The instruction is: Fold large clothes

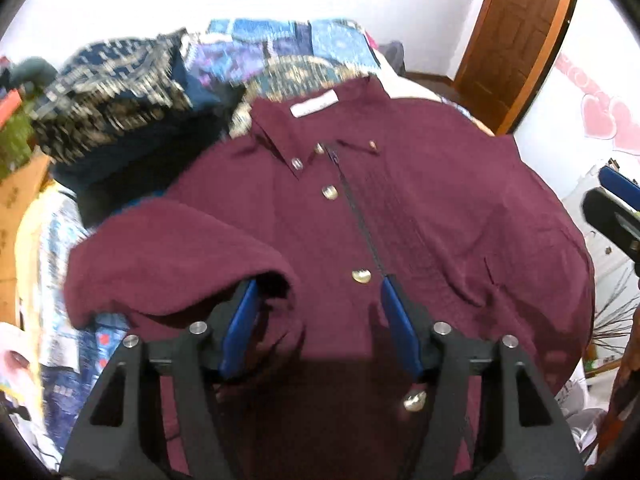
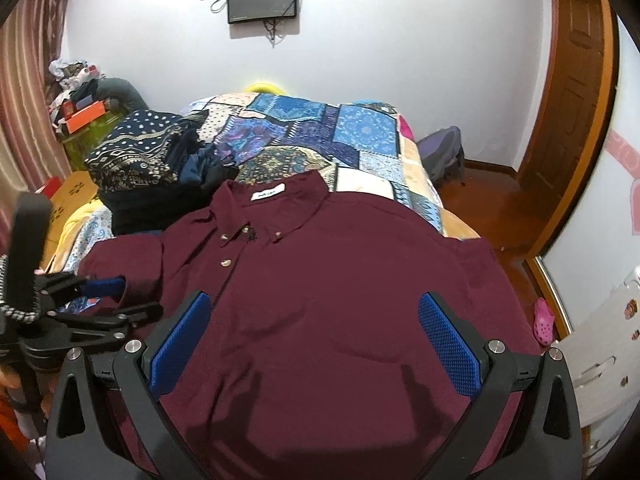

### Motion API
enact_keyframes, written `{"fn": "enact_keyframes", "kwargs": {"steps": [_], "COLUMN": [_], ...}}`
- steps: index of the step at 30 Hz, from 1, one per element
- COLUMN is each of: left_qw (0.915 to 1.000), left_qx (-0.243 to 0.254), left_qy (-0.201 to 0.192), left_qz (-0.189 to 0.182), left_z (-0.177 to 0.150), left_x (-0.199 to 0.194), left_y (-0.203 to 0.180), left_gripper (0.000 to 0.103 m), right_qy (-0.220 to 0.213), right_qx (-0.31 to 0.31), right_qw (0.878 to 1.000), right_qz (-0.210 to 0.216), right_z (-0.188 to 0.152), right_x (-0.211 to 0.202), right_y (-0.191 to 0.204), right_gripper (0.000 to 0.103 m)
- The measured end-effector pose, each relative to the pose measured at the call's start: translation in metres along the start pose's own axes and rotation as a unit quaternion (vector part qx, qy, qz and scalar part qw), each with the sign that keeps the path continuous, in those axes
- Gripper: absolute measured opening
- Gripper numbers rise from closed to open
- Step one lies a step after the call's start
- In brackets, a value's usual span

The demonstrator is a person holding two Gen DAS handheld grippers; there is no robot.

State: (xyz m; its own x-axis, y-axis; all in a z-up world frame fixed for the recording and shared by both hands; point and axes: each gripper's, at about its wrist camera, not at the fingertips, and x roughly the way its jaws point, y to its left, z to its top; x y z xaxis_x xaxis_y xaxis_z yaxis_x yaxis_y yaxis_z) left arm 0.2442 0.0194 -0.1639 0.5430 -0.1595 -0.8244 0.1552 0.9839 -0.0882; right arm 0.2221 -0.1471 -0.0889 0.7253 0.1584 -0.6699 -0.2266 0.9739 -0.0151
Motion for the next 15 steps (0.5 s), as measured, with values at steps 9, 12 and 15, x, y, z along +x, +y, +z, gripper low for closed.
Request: {"fn": "enact_keyframes", "kwargs": {"steps": [9,12,15], "left_qw": [0.9906,0.9833,0.9766], "left_qx": [-0.068,-0.093,-0.116], "left_qy": [-0.105,-0.134,-0.140], "left_qz": [0.056,0.080,0.115], "left_z": [0.003,-0.004,-0.013], "left_x": [-0.067,-0.084,-0.095], "left_y": [0.066,0.097,0.126], "left_gripper": [0.084,0.089,0.089], "right_qy": [-0.011,-0.014,-0.010], "right_qx": [-0.061,-0.094,-0.129], "right_qw": [0.997,0.994,0.988], "right_qz": [0.037,0.062,0.084], "right_z": [0.025,0.037,0.046], "right_x": [0.003,0.009,0.018], "right_y": [0.044,0.072,0.102], "right_gripper": [0.103,0.103,0.103]}}
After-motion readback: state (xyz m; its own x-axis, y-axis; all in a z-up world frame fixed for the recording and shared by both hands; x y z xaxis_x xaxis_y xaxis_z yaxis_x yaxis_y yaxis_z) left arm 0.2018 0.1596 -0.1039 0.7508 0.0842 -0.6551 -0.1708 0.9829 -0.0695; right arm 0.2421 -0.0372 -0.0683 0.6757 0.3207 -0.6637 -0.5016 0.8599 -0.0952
